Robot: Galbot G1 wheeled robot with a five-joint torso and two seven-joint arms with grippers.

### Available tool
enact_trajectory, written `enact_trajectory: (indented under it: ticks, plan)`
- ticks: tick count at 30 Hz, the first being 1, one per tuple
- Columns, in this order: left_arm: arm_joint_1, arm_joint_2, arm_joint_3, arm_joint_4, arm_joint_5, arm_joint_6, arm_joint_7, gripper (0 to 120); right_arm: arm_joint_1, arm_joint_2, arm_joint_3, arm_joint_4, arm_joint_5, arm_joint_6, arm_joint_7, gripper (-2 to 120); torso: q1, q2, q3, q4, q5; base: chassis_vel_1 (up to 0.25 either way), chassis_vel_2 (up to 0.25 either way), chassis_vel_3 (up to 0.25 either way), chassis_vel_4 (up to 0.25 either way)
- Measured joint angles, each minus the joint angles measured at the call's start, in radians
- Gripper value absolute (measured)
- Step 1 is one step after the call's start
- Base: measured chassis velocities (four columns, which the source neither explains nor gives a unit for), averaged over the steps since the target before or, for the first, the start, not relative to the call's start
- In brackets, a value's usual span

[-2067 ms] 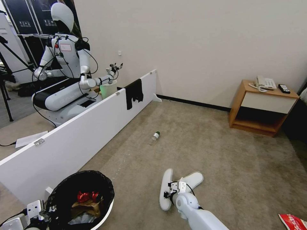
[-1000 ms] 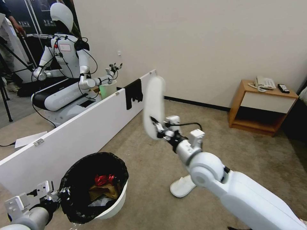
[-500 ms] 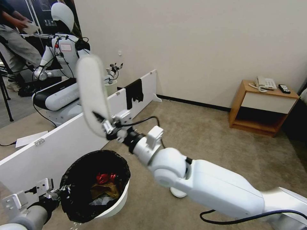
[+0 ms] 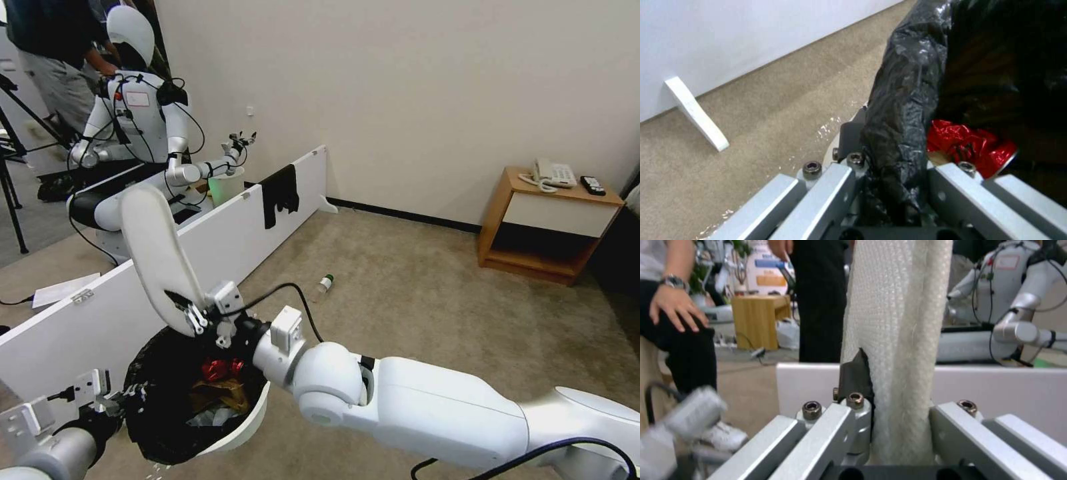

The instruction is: Pick up the trash bin, then pick up the garbage from the floor and place it into the trash bin.

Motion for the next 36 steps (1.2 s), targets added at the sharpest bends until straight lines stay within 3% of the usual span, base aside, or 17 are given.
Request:
enact_trajectory:
  ticks: [10,16,29,36]
  plan:
    - [0.001,0.004,-0.015,-0.007,-0.011,0.0,-0.001,2,-0.036,-0.069,-0.056,-0.007,-0.037,0.009,-0.01,3,0.0,0.0,0.0,0.0,0.0,0.0,0.0,0.0,0.0]
    - [0.002,0.004,-0.016,-0.014,-0.012,0.0,-0.001,2,-0.055,-0.073,-0.079,-0.022,-0.053,0.009,-0.011,3,0.0,0.0,0.0,0.0,0.0001,0.0,0.0,0.0,0.0]
    - [0.001,-0.005,-0.015,-0.021,-0.013,0.0,-0.003,2,-0.065,-0.019,-0.135,-0.084,-0.086,0.024,-0.015,3,0.0,0.0,0.0,0.0001,0.0,0.0,0.0,0.0,0.0]
    - [0.001,-0.01,-0.016,-0.026,-0.014,0.0,-0.003,2,-0.054,0.047,-0.163,-0.132,-0.098,0.031,-0.014,3,0.0,0.0,0.0,0.0002,-0.0001,0.0,0.0,0.0,0.0]
